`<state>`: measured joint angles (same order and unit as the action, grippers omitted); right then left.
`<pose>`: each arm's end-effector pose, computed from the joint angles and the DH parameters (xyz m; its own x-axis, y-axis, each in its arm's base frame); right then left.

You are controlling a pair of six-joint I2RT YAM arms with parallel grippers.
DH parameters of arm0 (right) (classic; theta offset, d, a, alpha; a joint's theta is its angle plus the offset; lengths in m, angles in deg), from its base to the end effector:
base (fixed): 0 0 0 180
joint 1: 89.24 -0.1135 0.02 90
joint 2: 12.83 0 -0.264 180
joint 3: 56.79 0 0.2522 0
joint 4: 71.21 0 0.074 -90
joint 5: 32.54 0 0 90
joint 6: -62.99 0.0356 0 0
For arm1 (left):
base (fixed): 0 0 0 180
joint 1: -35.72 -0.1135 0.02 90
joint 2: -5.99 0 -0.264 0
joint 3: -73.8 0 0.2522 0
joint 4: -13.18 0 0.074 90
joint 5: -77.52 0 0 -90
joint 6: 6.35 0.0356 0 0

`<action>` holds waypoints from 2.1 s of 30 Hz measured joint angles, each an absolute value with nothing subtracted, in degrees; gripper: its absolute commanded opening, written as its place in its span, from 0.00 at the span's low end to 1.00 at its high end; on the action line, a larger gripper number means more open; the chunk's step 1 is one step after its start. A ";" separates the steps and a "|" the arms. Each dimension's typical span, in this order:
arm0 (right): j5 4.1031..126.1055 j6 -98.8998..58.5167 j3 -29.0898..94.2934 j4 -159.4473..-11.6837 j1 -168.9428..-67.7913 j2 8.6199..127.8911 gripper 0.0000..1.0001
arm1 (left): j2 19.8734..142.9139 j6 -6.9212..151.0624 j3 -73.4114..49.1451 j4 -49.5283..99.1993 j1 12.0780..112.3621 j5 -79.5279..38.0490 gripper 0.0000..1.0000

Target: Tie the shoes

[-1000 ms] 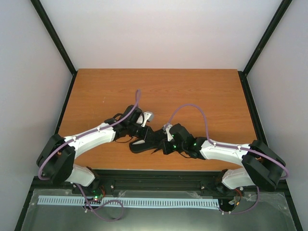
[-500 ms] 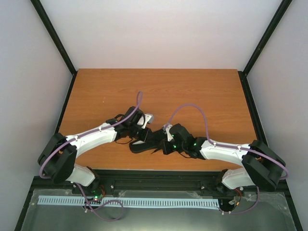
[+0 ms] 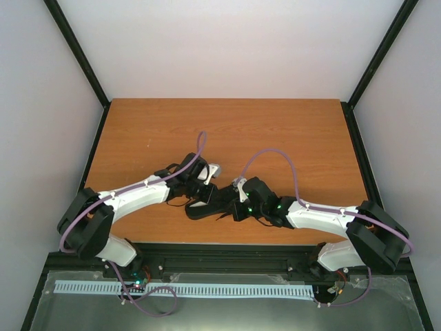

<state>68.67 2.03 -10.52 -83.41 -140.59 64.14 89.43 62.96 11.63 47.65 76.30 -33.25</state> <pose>0.1552 0.2051 0.1678 -0.7867 -0.2214 -0.5762 -0.5412 0.6964 0.4713 0.2084 -0.1952 0.1956 -0.8557 0.2979 -0.4231 0.4891 0.7328 -0.4731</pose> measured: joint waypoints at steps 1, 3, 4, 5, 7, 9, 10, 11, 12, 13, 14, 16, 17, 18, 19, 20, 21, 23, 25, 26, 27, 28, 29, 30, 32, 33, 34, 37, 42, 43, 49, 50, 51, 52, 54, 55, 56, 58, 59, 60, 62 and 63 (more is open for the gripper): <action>68.67 2.03 -10.52 -83.41 -140.59 64.14 0.03 | 89.67 62.98 11.59 47.65 76.30 -33.19 0.19; 68.67 2.03 -10.52 -83.41 -140.59 64.14 0.03 | 90.04 63.03 11.52 47.65 76.32 -32.93 0.19; 68.67 2.03 -10.52 -83.41 -140.59 64.14 0.03 | 90.13 63.07 11.52 47.67 76.34 -32.66 0.19; 68.67 2.03 -10.52 -83.41 -140.59 64.14 0.03 | 90.17 63.09 11.52 47.69 76.41 -32.40 0.18; 68.71 2.05 -10.52 -83.39 -140.59 64.14 0.03 | 90.17 63.14 11.52 47.76 76.52 -31.85 0.17; 68.77 2.05 -10.52 -83.36 -140.59 64.14 0.03 | 90.17 63.14 11.52 47.82 76.67 -31.42 0.16; 68.82 2.07 -10.52 -83.34 -140.59 64.14 0.03 | 90.17 63.16 11.52 47.87 76.74 -31.22 0.16; 68.84 2.23 -10.52 -83.30 -140.59 64.14 0.03 | 90.17 63.18 11.52 47.89 76.76 -30.98 0.15; 68.84 2.25 -10.52 -83.23 -140.59 64.14 0.03 | 90.19 63.20 11.52 47.95 76.78 -30.85 0.15; 68.86 2.29 -10.52 -83.12 -140.59 64.14 0.03 | 90.21 63.27 11.52 48.00 76.80 -30.70 0.15; 68.86 2.38 -10.52 -83.01 -140.59 64.14 0.03 | 90.24 63.36 11.52 48.04 76.89 -30.59 0.15; 68.86 2.42 -10.52 -82.88 -140.59 64.14 0.03 | 90.24 63.42 11.52 48.20 77.04 -30.37 0.15; 68.86 2.42 -10.52 -82.84 -140.59 64.14 0.03 | 90.24 63.47 11.52 48.35 77.13 -30.17 0.15; 68.86 2.45 -10.52 -82.75 -140.59 64.14 0.03 | 90.26 63.53 11.52 48.52 77.22 -29.89 0.15; 68.86 2.45 -10.52 -82.66 -140.59 64.14 0.03 | 90.26 63.57 11.52 48.68 77.33 -29.60 0.15; 68.88 2.45 -10.52 -82.58 -140.59 64.14 0.03 | 90.26 63.60 11.52 48.87 77.43 -29.34 0.15; 68.88 2.45 -10.52 -82.55 -140.59 64.17 0.03 | 90.26 63.64 11.50 49.05 77.67 -28.93 0.15; 68.93 2.45 -10.52 -82.55 -140.59 64.17 0.03 | 90.32 63.88 11.39 49.48 78.24 -28.10 0.16; 69.04 2.45 -10.52 -82.55 -140.59 64.17 0.03 | 90.67 64.06 10.87 50.10 79.01 -27.13 0.17; 69.08 2.45 -10.52 -82.55 -140.59 64.17 0.03 | 90.96 64.16 10.56 50.34 79.34 -26.65 0.17; 69.08 2.45 -10.52 -82.55 -140.59 64.17 0.03 | 91.15 64.21 10.41 50.51 79.58 -26.24 0.17; 69.08 2.45 -10.52 -82.55 -140.59 64.17 0.03 | 91.31 64.25 10.28 50.75 79.77 -25.76 0.18; 69.08 2.45 -10.52 -82.55 -140.59 64.17 0.03 | 91.44 64.27 10.17 50.97 79.90 -25.38 0.18; 69.08 2.45 -10.52 -82.53 -140.59 64.14 0.03 | 91.55 64.30 10.04 51.15 80.04 -24.82 0.19; 69.08 2.45 -10.52 -82.53 -140.59 64.14 0.03 | 91.63 64.34 9.86 51.43 80.43 -23.81 0.19; 69.08 2.45 -10.52 -82.51 -140.59 64.14 0.03 | 91.66 64.38 9.75 51.76 80.84 -23.11 0.19; 69.08 2.45 -10.52 -82.51 -140.59 64.14 0.03 | 91.77 64.41 9.60 52.15 81.30 -22.48 0.19; 69.08 2.45 -10.54 -82.36 -140.59 64.17 0.03 | 92.92 64.43 8.70 53.48 83.49 -19.61 0.16; 69.12 2.53 -11.09 -81.66 -140.57 64.14 0.03 | 94.48 64.34 8.38 54.27 85.02 -15.77 0.03; 69.12 2.64 -11.24 -81.68 -140.57 64.14 0.03 | 94.43 64.16 8.38 54.32 85.04 -15.40 0.01; 69.10 2.71 -11.44 -81.64 -140.42 64.14 0.03 | 92.55 63.49 9.47 53.75 85.13 -15.53 0.01; 69.10 2.71 -11.44 -81.64 -140.35 64.14 0.03 | 91.81 63.14 9.75 53.62 85.13 -15.75 0.01; 69.08 2.73 -11.44 -81.64 -140.31 64.14 0.03 | 90.80 62.61 10.06 53.46 85.13 -16.01 0.01; 69.08 2.75 -11.44 -81.64 -140.31 64.14 0.03 | 89.80 62.15 10.19 53.44 85.13 -16.34 0.01; 69.06 2.84 -11.44 -81.66 -140.31 64.14 0.03 | 87.48 60.97 10.19 53.05 85.13 -17.23 0.01; 69.06 2.86 -11.44 -81.66 -140.31 64.14 0.03 | 86.56 60.62 10.19 52.79 85.13 -17.54 0.01; 69.04 2.86 -11.44 -81.70 -140.31 64.14 0.03 | 85.62 60.19 10.19 52.46 85.11 -17.95 0.01; 68.95 2.86 -11.44 -81.72 -140.29 64.14 0.03 | 84.16 59.42 10.19 52.22 85.08 -18.70 0.01; 68.86 2.86 -11.44 -81.75 -140.27 64.12 0.03 | 83.85 59.18 10.19 52.24 85.04 -18.94 0.01; 68.82 2.86 -11.44 -81.79 -140.27 64.03 0.03 | 83.81 58.96 10.19 52.24 84.95 -19.18 0.01; 68.64 2.88 -11.44 -81.94 -140.20 63.82 0.03 | 83.81 58.48 10.23 52.30 84.82 -19.29 0.01; 68.64 2.88 -11.44 -82.05 -140.13 63.66 0.03 | 83.77 58.26 10.34 52.33 84.67 -19.29 0.01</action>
<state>68.64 2.88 -11.44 -82.05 -140.13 63.66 83.77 58.26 10.34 52.33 84.67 -19.29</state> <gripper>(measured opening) 0.029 0.021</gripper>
